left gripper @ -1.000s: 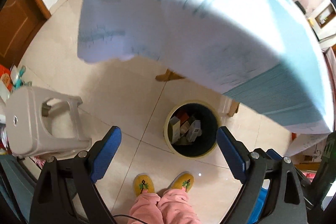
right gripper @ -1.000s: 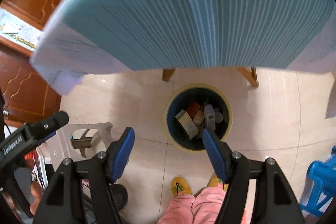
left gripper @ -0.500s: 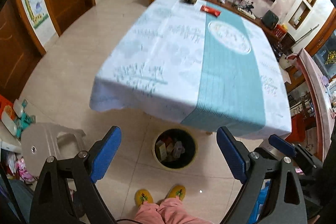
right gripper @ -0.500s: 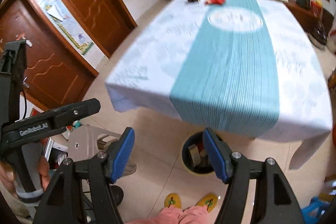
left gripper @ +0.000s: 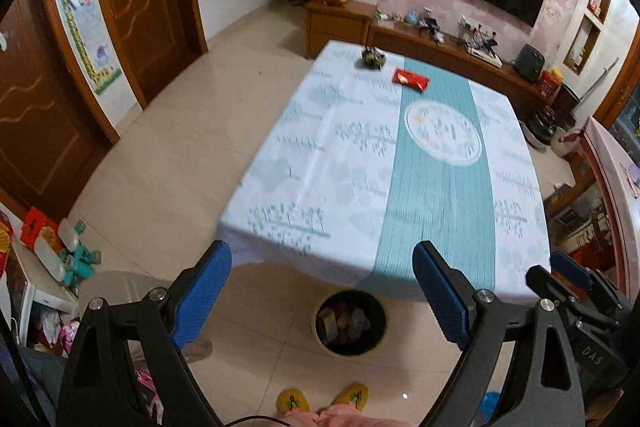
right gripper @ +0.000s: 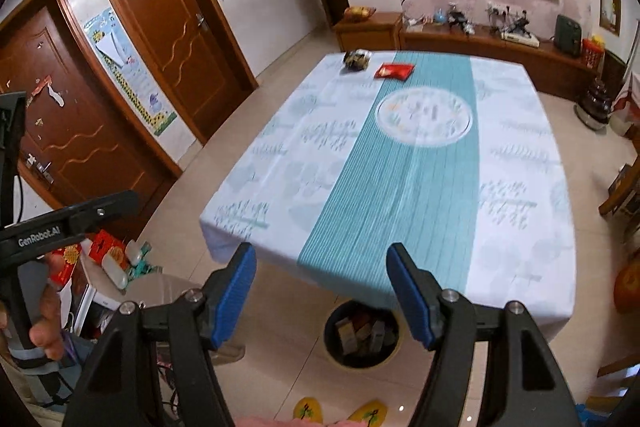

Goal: Collect trash
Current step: 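Raise both empty tools back toward the table, then grasp the black-gold crumpled wrapper with the left tool while the right tool grasps the red snack packet, then carry the wrapper and red snack packet down to the black trash bin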

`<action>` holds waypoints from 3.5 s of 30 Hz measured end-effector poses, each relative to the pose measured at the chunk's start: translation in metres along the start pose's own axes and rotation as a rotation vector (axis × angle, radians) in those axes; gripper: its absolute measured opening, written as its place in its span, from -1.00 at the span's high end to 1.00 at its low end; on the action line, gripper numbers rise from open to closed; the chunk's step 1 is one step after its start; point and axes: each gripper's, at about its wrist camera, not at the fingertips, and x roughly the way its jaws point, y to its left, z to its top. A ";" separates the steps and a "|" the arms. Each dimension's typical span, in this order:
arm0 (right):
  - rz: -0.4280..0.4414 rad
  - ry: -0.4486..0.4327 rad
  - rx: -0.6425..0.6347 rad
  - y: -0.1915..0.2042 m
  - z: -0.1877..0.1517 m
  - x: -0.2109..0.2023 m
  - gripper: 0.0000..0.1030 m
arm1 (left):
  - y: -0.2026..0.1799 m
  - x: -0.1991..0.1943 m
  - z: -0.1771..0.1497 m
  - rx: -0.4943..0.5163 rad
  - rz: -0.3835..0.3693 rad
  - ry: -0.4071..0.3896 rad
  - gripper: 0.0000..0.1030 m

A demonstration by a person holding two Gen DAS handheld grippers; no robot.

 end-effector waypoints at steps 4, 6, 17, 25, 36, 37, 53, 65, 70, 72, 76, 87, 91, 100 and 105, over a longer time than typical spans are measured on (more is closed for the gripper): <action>-0.017 -0.023 -0.049 -0.006 0.023 -0.001 -0.31 | -0.005 -0.001 0.017 -0.021 0.010 0.001 -0.76; -0.022 -0.034 -0.077 -0.009 0.037 0.000 -0.31 | -0.007 0.003 0.027 -0.030 -0.006 0.017 -0.76; -0.094 -0.070 -0.120 -0.027 0.127 0.043 -0.31 | -0.011 0.066 0.121 0.038 -0.037 0.063 -0.76; -0.229 -0.045 -0.020 -0.055 0.208 0.127 -0.31 | -0.019 0.172 0.243 0.185 -0.113 0.065 -0.76; -0.313 0.070 0.270 -0.100 0.289 0.266 -0.31 | -0.054 0.344 0.378 0.340 -0.194 0.162 -0.76; -0.322 0.083 0.274 -0.102 0.291 0.276 -0.30 | -0.057 0.357 0.386 0.350 -0.200 0.171 -0.76; -0.347 0.154 0.372 -0.142 0.291 0.340 -0.29 | -0.123 0.499 0.420 0.405 -0.311 0.336 -0.76; -0.255 0.142 0.467 -0.180 0.300 0.386 -0.26 | -0.155 0.581 0.433 0.350 -0.327 0.470 -0.70; -0.257 0.140 0.512 -0.197 0.309 0.416 -0.23 | -0.167 0.594 0.428 0.379 -0.337 0.496 -0.46; -0.253 0.144 0.512 -0.201 0.313 0.429 -0.09 | -0.171 0.595 0.425 0.393 -0.332 0.494 -0.44; -0.267 0.171 0.485 -0.201 0.317 0.449 0.04 | -0.175 0.593 0.418 0.428 -0.321 0.461 -0.36; -0.272 0.171 0.304 -0.164 0.321 0.450 0.91 | -0.183 0.562 0.398 0.499 -0.287 0.361 -0.13; -0.241 0.139 0.321 -0.158 0.317 0.432 0.94 | -0.180 0.542 0.392 0.523 -0.282 0.322 -0.12; -0.207 0.061 0.336 -0.138 0.297 0.377 0.95 | -0.159 0.478 0.375 0.545 -0.299 0.245 -0.12; -0.204 0.023 0.326 -0.124 0.282 0.334 0.95 | -0.149 0.426 0.356 0.549 -0.305 0.201 -0.12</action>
